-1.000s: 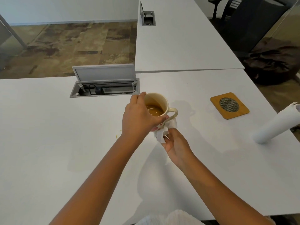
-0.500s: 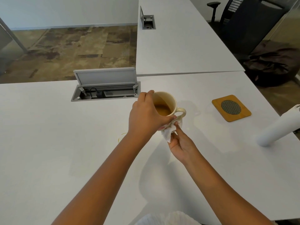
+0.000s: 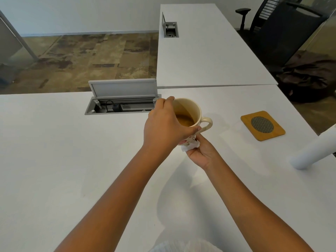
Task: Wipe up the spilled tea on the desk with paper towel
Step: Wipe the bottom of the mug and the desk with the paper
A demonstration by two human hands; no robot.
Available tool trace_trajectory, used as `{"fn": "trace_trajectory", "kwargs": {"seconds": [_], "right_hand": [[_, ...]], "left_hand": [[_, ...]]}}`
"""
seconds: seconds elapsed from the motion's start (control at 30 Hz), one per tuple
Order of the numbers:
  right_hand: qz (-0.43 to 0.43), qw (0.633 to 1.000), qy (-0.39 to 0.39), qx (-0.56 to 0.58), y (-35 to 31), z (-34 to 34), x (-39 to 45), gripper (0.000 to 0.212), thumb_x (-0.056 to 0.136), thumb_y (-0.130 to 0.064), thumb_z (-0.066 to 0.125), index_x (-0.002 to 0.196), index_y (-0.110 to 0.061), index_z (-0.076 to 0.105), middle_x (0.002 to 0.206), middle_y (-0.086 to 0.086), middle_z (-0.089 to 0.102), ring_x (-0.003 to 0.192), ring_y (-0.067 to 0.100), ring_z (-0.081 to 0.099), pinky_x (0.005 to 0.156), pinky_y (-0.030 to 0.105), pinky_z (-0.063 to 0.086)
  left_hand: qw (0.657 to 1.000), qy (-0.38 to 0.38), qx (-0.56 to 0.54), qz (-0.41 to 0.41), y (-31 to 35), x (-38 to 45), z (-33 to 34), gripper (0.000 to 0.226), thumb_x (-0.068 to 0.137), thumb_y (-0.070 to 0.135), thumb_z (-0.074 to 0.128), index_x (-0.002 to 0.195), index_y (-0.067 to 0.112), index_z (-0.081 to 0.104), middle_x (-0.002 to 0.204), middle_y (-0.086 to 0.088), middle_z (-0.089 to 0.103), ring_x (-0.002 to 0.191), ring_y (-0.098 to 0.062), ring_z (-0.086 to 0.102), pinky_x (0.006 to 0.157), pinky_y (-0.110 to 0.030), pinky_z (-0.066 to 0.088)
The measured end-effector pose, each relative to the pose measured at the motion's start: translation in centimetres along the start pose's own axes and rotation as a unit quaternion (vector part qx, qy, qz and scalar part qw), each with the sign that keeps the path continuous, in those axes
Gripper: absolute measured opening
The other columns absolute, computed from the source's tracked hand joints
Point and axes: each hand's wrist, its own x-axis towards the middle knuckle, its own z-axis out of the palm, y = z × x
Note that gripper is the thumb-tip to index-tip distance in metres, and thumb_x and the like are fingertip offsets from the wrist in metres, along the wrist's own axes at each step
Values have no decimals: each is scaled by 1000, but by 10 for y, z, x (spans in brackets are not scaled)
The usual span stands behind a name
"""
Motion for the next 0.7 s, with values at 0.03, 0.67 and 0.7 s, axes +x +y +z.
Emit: {"fn": "trace_trajectory", "kwargs": {"seconds": [0.03, 0.67, 0.7], "right_hand": [[12, 1000, -3, 6, 0, 0, 2, 45, 74, -16, 74, 114, -10, 54, 86, 10, 65, 69, 14, 62, 52, 15, 51], [24, 999, 44, -20, 29, 12, 3, 50, 43, -20, 91, 88, -11, 72, 85, 6, 63, 81, 16, 54, 68, 17, 45], [39, 998, 43, -16, 31, 10, 4, 52, 40, -18, 93, 87, -11, 71, 84, 6, 61, 78, 15, 52, 64, 16, 44]], "left_hand": [[1000, 1, 1, 2, 0, -1, -1, 100, 60, 64, 72, 141, 23, 30, 136, 3, 41, 118, -19, 47, 85, -30, 46], [997, -47, -63, -12, -2, -1, 2, 96, 62, 60, 72, 140, 23, 31, 138, 3, 40, 120, -16, 46, 85, -27, 43], [997, -46, -65, -12, -2, 0, 1, 96, 62, 60, 72, 140, 23, 31, 138, 3, 40, 120, -16, 46, 86, -26, 42]]}}
